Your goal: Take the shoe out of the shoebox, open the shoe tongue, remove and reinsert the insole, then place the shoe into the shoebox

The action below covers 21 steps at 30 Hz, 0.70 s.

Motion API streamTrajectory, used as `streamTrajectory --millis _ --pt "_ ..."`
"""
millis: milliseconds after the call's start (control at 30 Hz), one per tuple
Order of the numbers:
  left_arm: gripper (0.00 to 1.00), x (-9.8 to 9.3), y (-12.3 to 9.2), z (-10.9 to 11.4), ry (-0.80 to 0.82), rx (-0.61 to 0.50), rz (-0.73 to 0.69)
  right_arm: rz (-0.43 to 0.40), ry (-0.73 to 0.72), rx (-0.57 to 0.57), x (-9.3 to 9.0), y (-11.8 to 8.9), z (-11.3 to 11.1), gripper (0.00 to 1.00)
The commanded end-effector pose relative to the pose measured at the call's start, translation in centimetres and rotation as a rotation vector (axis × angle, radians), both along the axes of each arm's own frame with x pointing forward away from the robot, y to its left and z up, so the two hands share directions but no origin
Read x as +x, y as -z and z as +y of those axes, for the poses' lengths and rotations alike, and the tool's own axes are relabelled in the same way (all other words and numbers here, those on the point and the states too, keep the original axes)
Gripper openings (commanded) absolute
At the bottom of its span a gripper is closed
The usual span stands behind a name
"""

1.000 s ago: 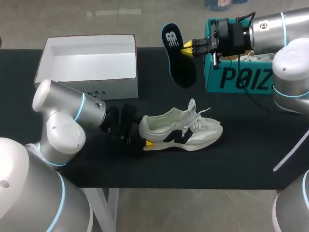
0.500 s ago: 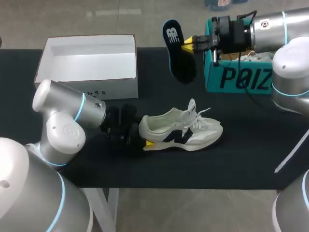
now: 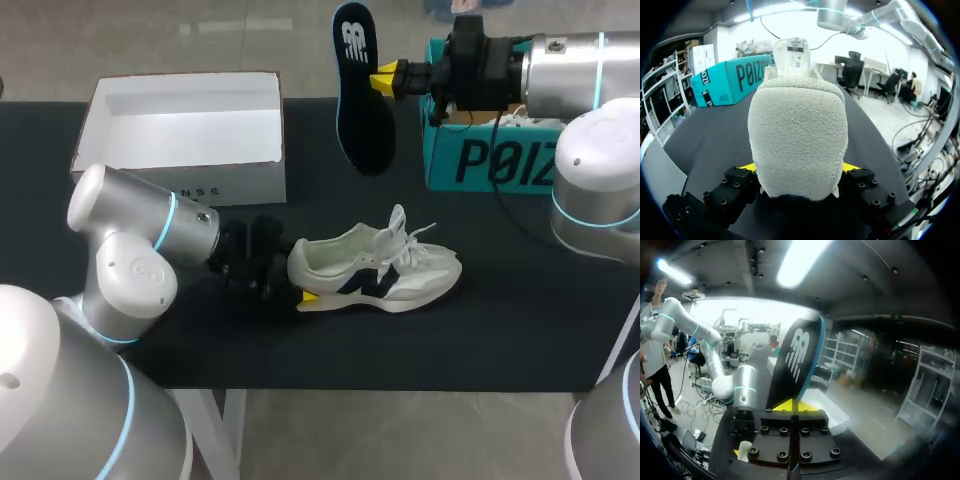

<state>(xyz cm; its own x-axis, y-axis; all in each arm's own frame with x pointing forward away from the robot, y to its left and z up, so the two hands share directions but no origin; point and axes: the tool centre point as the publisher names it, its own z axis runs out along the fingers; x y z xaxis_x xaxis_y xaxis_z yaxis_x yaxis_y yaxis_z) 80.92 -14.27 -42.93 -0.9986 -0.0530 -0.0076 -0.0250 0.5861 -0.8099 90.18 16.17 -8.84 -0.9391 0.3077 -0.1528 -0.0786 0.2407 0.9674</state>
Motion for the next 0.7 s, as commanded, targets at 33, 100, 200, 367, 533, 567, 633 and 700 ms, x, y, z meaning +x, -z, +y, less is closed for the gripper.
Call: streamTrajectory --millis 33,100,200,367,533,567,633,700 --pt "0.0 -0.1 0.2 0.0 -0.001 0.002 -0.001 0.108 0.114 0.069 -2.4 -2.2 -0.6 0.0" --pt "0.0 -0.1 0.2 0.0 -0.001 0.002 -0.001 0.138 0.114 0.068 -3.3 -3.1 -0.6 0.0" --pt "0.0 -0.1 0.2 0.0 -0.001 0.002 -0.001 0.191 0.111 0.08 -4.4 -4.4 -0.4 0.0" --pt "0.0 -0.1 0.2 0.0 -0.001 0.002 -0.001 0.284 0.106 0.096 -6.4 -6.1 -0.6 0.0" --pt "0.0 -0.1 0.2 0.0 -0.001 0.002 -0.001 0.339 0.097 0.098 -8.8 -6.8 -1.1 0.0" --pt "0.0 -0.1 0.2 0.0 -0.001 0.002 -0.001 0.348 0.094 0.097 -9.3 -6.8 -1.2 0.0" --pt "0.0 -0.1 0.2 0.0 -0.001 0.002 -0.001 0.355 0.107 0.097 -10.0 -7.0 -1.5 0.0" --pt "0.0 -0.1 0.2 0.0 -0.001 0.002 -0.001 0.357 0.132 0.095 -10.7 -6.8 -1.9 0.0"
